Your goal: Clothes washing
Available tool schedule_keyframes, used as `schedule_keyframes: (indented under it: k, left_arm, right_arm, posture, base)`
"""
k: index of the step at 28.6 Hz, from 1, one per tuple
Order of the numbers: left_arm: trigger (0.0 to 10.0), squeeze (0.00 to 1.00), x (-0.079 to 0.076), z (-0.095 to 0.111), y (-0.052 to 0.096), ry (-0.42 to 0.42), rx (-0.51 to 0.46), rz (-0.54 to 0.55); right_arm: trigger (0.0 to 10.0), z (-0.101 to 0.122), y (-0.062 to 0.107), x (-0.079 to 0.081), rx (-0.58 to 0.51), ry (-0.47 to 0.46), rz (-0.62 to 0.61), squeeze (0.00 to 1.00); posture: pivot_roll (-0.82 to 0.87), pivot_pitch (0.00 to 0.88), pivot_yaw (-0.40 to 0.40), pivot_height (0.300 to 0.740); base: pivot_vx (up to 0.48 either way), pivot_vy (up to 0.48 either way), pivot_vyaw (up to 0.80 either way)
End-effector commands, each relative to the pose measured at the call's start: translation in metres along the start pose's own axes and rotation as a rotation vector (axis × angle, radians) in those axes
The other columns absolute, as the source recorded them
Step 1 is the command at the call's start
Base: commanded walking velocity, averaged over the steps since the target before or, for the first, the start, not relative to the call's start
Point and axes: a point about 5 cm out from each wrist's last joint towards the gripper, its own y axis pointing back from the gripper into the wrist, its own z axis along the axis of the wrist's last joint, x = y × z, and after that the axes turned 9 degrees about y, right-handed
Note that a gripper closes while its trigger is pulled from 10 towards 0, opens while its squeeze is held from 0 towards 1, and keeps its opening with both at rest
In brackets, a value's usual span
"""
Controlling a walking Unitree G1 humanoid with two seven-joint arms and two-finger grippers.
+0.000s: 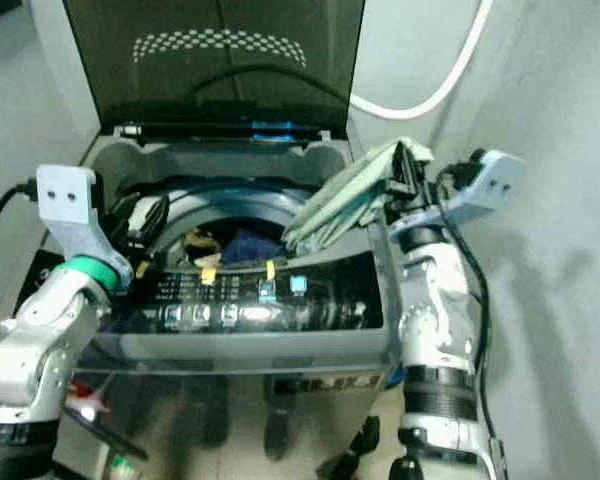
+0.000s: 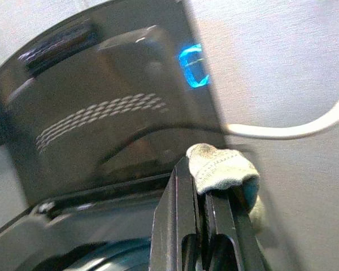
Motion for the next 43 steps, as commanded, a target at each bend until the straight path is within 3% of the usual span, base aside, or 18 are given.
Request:
schedule_keyframes:
  k: [1,4,10,15,24,38,41,43]
  left_arm:
    - [10.0,0.00,0.001,-0.003,0.004,0.010,0.008,0.020]
    - [10.0,0.00,0.004,-0.004,0.006,0.054,0.002,0.042]
    - [10.0,0.00,0.008,-0.002,0.009,0.038,-0.016,0.059]
    - [10.0,0.00,0.007,-0.002,0.010,0.075,-0.020,0.060]
    - [10.0,0.00,0.007,0.001,0.012,0.069,-0.031,0.067]
    - [10.0,0.00,0.012,0.001,0.014,0.006,-0.014,0.069]
    - [10.0,0.00,0.013,0.001,0.013,-0.005,-0.010,0.070]
    - [10.0,0.00,0.013,0.002,0.012,-0.018,-0.004,0.058]
  right_arm:
    - [10.0,0.001,0.000,0.003,0.002,0.013,0.012,0.00]
    - [10.0,0.001,0.000,0.006,0.008,0.012,0.029,0.00]
    - [10.0,0.003,-0.002,0.008,0.012,0.025,0.046,0.00]
    - [10.0,0.003,-0.003,0.009,0.012,0.027,0.050,0.00]
    - [10.0,0.002,-0.005,0.014,0.018,0.023,0.071,0.00]
    - [10.0,0.000,-0.011,0.017,0.019,0.018,0.081,0.00]
    - [10.0,-0.002,-0.020,0.020,0.039,0.057,0.094,0.00]
    - [10.0,-0.001,-0.037,0.022,0.080,0.118,0.093,0.00]
  posture:
    - [0.12,0.000,0.057,0.740]
    - [0.12,0.003,0.050,0.740]
    - [0.12,0.008,0.037,0.740]
    - [0.12,0.008,0.037,0.740]
    - [0.13,0.008,0.026,0.740]
    - [0.14,0.006,0.019,0.740]
    - [0.13,0.003,0.024,0.740]
    - [0.13,0.003,0.024,0.740]
  base:
    - [0.000,-0.480,0.00]
    - [0.000,-0.160,0.00]
    - [0.000,0.000,0.00]
    - [0.000,0.439,0.00]
    - [0.000,0.480,0.00]
    - [0.000,0.000,0.00]
    - [0.000,0.000,0.00]
    - [0.000,0.000,0.00]
